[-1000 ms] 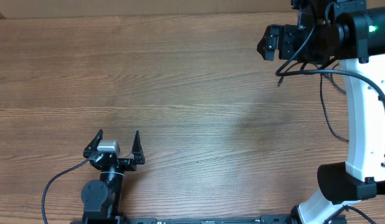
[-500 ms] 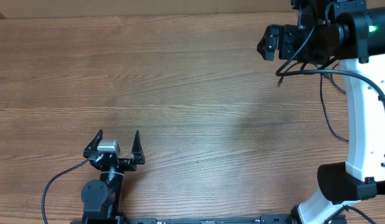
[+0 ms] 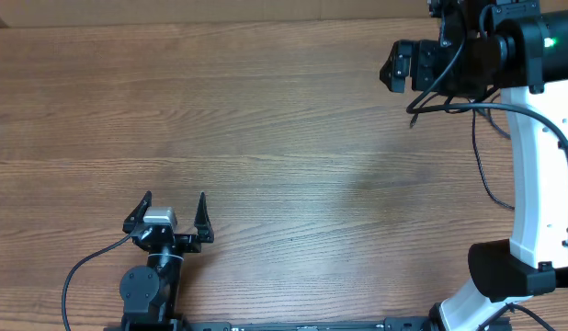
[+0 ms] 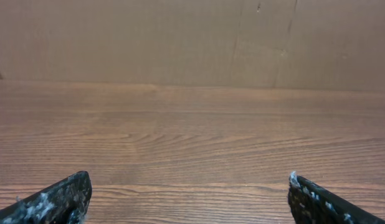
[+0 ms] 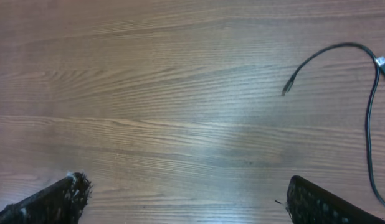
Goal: Untangle cables
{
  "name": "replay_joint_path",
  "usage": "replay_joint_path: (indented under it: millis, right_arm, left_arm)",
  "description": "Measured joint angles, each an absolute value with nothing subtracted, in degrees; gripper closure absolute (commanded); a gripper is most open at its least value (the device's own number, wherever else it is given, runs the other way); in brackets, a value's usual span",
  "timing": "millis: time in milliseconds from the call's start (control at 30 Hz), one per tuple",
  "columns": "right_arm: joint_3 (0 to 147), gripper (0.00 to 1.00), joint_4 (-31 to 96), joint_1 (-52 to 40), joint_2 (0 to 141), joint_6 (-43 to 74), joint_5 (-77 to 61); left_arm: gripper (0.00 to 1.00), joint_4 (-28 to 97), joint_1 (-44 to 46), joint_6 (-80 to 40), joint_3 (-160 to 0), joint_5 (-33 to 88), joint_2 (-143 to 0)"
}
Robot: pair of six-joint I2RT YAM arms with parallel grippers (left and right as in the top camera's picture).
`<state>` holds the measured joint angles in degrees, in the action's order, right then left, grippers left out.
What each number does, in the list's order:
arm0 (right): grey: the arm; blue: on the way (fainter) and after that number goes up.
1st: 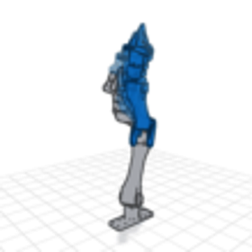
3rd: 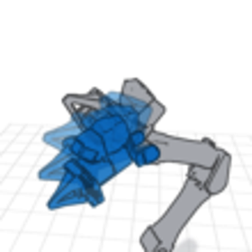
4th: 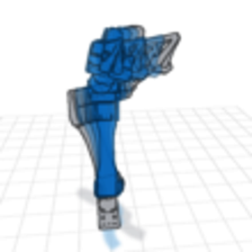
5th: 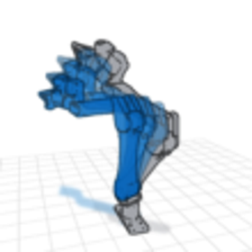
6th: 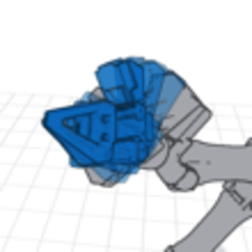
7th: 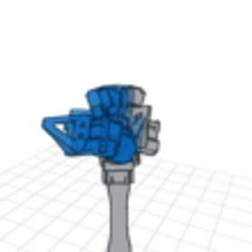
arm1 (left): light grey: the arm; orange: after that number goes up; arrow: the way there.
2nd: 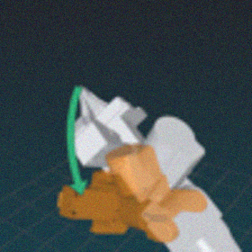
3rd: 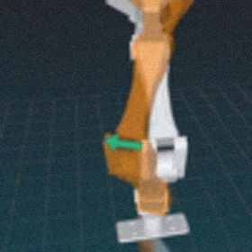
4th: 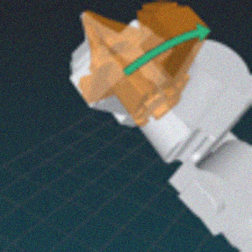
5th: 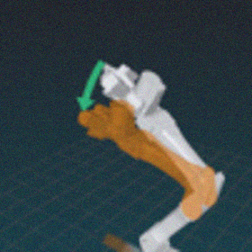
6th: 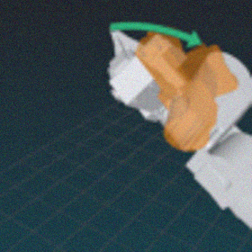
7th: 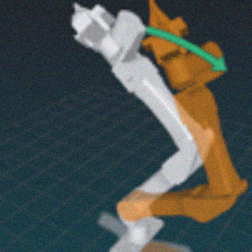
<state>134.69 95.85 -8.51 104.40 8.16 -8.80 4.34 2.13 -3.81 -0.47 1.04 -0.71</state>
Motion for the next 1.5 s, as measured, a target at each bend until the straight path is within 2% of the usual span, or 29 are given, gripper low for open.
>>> replay_joint_path:
  millis: [200,467,633,800,967,1033,1267,1367,1500]
  right_arm:
    - [134.63,0.0,88.79,-8.51,102.21,11.79,-8.8]
    - [132.62,0.0,81.01,-8.51,91.22,13.26,-8.8]
    - [113.97,0.0,65.19,-8.62,81.89,13.45,-10.81]
    - [81.03,0.0,33.93,-8.62,69.52,13.5,-12.6]
    - [54.02,0.0,11.46,-8.62,57.63,13.56,-12.93]
    - [43.09,0.0,-1.72,-8.6,52.58,13.52,-13.06]
    - [13.39,0.0,-32.93,-8.6,38.98,13.52,-11.99]
    - [5.19,0.0,-42.76,-8.6,35.33,13.5,-11.2]
    - [1.06,0.0,-44.66,-8.6,32.49,13.52,-10.17]
  left_arm:
    - [0.0,4.34,2.13,-3.81,-0.47,1.02,-0.71]
    - [0.0,4.34,2.13,-3.81,-0.47,1.04,-0.71]
    - [0.0,4.34,2.13,-3.81,-0.47,1.02,-0.73]
    - [0.0,4.36,2.13,-3.77,-0.49,1.02,-0.73]
    - [0.0,4.32,2.13,-3.75,-0.49,1.04,-0.73]
    - [0.0,4.32,2.13,-3.6,-0.49,1.02,-0.73]
    - [0.0,4.36,2.13,-3.16,-0.49,1.02,-0.71]
    - [0.0,4.38,2.13,-2.96,-0.49,1.02,-0.69]
    - [0.0,4.36,2.13,-2.96,-0.49,1.02,-0.69]
